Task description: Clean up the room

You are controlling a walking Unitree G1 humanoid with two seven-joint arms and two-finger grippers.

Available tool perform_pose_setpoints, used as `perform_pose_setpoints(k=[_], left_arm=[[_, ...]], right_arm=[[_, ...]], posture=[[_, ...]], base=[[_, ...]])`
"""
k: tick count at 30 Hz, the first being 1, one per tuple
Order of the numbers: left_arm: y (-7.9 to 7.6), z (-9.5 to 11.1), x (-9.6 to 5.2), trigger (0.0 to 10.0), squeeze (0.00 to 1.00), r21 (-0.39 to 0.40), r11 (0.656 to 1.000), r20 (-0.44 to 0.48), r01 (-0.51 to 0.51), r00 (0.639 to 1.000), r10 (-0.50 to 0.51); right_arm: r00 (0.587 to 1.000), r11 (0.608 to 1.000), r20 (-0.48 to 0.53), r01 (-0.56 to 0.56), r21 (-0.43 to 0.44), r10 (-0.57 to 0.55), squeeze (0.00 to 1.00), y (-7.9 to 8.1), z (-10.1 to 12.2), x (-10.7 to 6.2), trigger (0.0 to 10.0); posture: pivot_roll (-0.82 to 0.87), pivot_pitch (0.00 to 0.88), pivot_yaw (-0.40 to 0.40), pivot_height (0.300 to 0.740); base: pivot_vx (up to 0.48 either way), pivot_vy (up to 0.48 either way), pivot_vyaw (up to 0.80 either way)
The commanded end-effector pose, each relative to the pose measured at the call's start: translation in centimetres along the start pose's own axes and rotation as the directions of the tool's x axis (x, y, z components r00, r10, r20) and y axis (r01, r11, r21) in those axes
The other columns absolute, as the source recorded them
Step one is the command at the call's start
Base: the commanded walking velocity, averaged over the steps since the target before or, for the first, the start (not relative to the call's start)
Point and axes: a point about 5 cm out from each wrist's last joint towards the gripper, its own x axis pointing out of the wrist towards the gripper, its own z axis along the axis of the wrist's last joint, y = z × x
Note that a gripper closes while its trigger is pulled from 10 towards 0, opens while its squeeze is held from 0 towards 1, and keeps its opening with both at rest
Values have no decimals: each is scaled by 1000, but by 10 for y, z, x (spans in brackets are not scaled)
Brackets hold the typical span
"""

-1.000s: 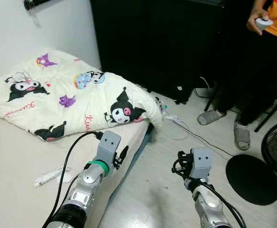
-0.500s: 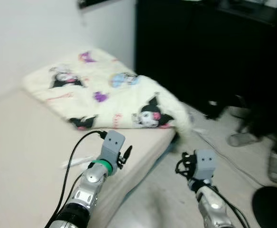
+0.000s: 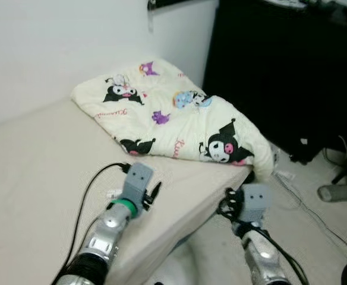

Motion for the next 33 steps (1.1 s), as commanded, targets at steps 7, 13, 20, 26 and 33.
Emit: perform_pose_setpoints(k=[7,13,20,26,33], left_arm=[[-1,-10,-3,10000,0,-7,1000,-40,9,999,-9],[-2,-9,-3,10000,0,-5,1000,-31,16,999,-16],[-3,-9,-4,10000,0,1,1000,-28,21,999,-21],[-3,-9,-4,10000,0,-1,1000,-25,19,1000,-19],[-3,-9,-5,10000,0,-2,1000,-25,21,999,-21]], right_arm=[[1000,1000,-2,3,11,-3,0,0,-1,-1,10000],[1000,999,-3,22,44,-22,0,-1,-1,0,10000],[999,998,2,36,51,-36,0,-2,-1,0,10000],[999,998,4,35,56,-35,0,-2,-1,-1,10000],[999,997,13,29,67,-30,0,-1,-1,-1,10000]], posture=[[-53,36,48,740],[-53,32,50,740],[-52,35,51,740],[-50,40,51,740],[-53,46,52,740]], base=[[0,0,697],[0,0,222],[-259,0,0],[-409,0,0],[-385,0,0]])
